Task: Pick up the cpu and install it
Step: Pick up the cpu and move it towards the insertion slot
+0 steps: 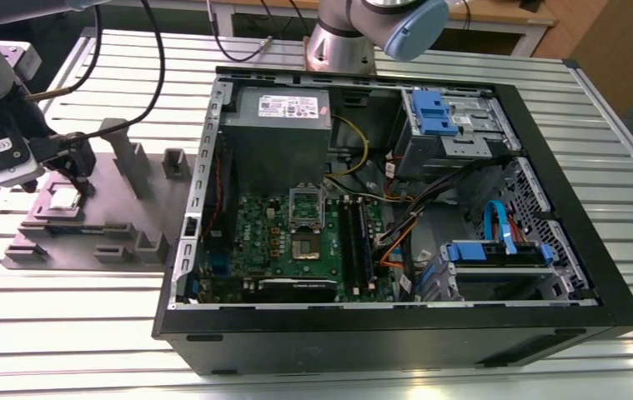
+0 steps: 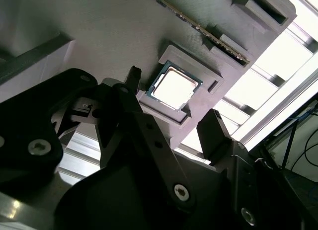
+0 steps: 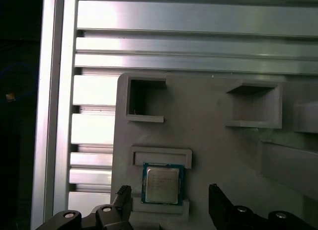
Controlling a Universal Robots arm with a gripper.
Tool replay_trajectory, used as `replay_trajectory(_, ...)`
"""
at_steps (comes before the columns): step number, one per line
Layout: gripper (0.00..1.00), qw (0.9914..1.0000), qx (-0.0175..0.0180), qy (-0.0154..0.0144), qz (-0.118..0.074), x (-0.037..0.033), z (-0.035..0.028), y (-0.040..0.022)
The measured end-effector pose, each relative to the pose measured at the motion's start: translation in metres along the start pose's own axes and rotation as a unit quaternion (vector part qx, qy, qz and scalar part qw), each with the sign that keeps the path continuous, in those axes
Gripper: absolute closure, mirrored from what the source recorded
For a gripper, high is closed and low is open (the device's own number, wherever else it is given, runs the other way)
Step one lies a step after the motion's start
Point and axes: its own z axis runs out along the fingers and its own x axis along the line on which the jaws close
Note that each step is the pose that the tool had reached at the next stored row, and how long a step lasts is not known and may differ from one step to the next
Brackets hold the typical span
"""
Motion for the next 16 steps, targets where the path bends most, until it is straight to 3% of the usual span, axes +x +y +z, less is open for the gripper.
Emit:
replay_trajectory(7,0.28,1.0,-0.0002,-0.0001,0.0,0.0,0.0008,-0.0001)
replay_trajectory(13,0.28,1.0,-0.0002,0.0009,0.002,0.0,0.0072,-0.0003)
replay_trajectory(16,0.28,0.99991,-0.0003,0.0004,0.014,0.0,0.0099,-0.0002)
